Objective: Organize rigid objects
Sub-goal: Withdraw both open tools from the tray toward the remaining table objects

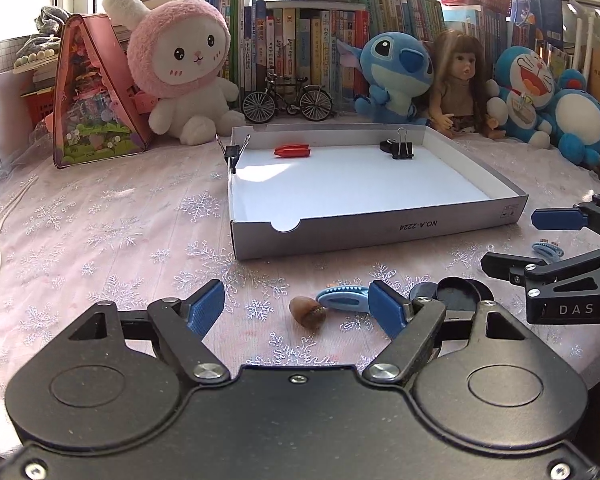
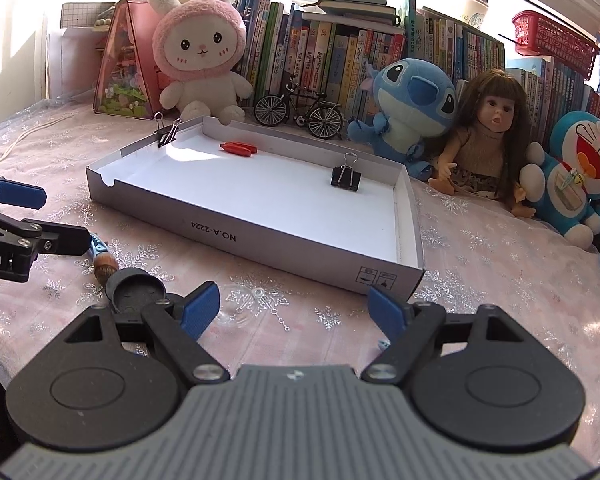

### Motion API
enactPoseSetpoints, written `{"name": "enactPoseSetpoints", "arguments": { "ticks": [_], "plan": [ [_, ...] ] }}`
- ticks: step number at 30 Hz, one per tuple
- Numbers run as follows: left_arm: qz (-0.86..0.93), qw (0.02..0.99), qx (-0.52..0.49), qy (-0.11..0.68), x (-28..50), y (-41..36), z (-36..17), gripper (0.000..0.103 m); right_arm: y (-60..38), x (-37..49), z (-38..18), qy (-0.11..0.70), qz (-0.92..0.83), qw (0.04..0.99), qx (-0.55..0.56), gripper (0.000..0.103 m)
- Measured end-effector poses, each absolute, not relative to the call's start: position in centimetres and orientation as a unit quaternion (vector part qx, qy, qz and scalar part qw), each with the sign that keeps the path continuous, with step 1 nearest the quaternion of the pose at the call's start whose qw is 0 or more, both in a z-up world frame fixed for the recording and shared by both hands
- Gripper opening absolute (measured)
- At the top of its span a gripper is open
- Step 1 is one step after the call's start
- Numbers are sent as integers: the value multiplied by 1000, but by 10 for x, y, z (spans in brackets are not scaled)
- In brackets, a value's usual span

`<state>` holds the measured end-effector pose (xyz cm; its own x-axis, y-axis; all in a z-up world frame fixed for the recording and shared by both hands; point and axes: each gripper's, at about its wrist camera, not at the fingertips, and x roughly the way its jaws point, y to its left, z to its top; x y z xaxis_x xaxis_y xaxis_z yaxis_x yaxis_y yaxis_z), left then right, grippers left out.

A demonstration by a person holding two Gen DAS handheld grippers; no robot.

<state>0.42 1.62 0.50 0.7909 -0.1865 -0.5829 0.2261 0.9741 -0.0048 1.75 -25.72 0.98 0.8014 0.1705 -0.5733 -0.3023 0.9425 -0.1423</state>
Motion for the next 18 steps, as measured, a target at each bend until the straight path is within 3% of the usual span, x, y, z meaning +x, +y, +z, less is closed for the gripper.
{"name": "enactPoseSetpoints", "arguments": {
  "ticks": [7,18],
  "plan": [
    [-106,941,37,319,3,25,1,60,-258,14,8,290,132,938,-135,89],
    [-103,939,32,326,10,23,-5,48,-256,12,10,291,149,935,-138,88]
  ]
}}
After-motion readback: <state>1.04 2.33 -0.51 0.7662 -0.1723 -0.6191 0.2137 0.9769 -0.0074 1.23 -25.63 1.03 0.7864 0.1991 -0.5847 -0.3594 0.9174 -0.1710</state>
